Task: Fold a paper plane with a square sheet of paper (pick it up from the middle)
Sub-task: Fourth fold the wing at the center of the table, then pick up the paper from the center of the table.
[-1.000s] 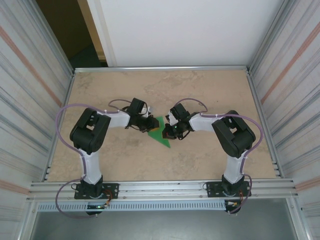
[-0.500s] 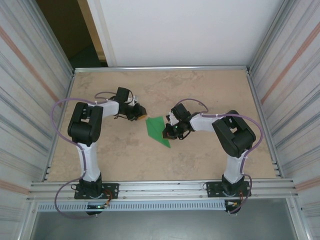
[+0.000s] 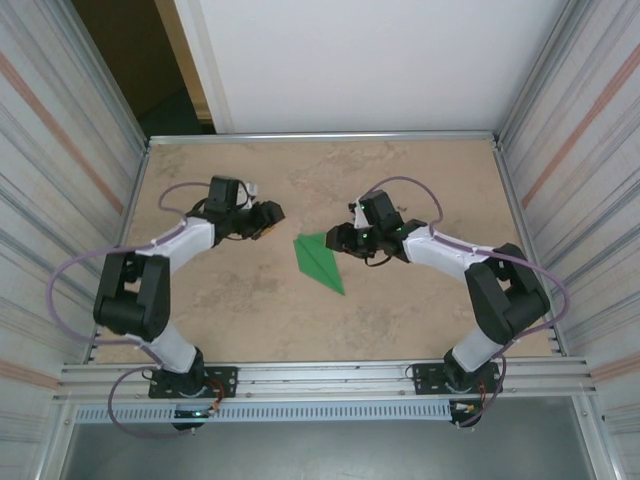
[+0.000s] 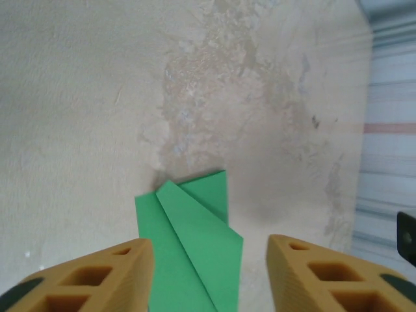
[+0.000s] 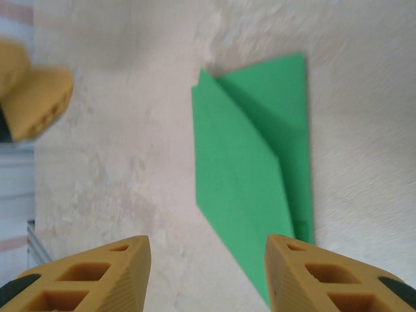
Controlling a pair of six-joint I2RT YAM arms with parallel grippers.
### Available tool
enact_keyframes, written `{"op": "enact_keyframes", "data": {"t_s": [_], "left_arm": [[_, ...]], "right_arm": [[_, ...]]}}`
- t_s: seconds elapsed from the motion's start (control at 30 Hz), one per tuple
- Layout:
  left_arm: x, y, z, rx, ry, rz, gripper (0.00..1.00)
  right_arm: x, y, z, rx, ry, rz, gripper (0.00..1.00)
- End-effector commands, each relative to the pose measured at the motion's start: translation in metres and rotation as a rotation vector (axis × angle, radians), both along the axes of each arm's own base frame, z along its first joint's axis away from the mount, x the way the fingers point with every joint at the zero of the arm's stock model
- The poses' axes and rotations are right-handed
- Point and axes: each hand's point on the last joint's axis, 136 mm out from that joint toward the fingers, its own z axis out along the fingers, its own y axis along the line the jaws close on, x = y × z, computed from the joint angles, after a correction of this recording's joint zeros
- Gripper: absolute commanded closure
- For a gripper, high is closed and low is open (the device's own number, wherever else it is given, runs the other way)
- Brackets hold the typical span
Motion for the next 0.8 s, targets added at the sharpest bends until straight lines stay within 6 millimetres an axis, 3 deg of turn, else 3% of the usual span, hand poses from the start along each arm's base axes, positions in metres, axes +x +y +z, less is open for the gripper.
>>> {"op": "enact_keyframes", "data": {"t_s": [0.0, 0.2, 0.43, 0.77], "left_arm": [[-0.017, 0.005, 0.003, -0.023, 0.001, 0.037, 0.42], [-0.039, 0.017, 0.005, -0.032, -0.015, 0.058, 0.24], [-0.04, 0.023, 0.011, -0.054, -0.071, 0.03, 0.04], [-0.029, 0.014, 0.014, -0.084, -0.107, -0.021, 0.01]], "right_arm": [[0.005, -0.013, -0.016, -0.041, 0.013, -0.019, 0.51], [0.016, -0.004, -0.034, -0.034, 0.042, 0.037, 0.57], [0.022, 0.011, -0.048, -0.002, 0.077, 0.076, 0.59], [0.023, 0.02, -0.055, 0.01, 0.084, 0.12, 0.7]]}}
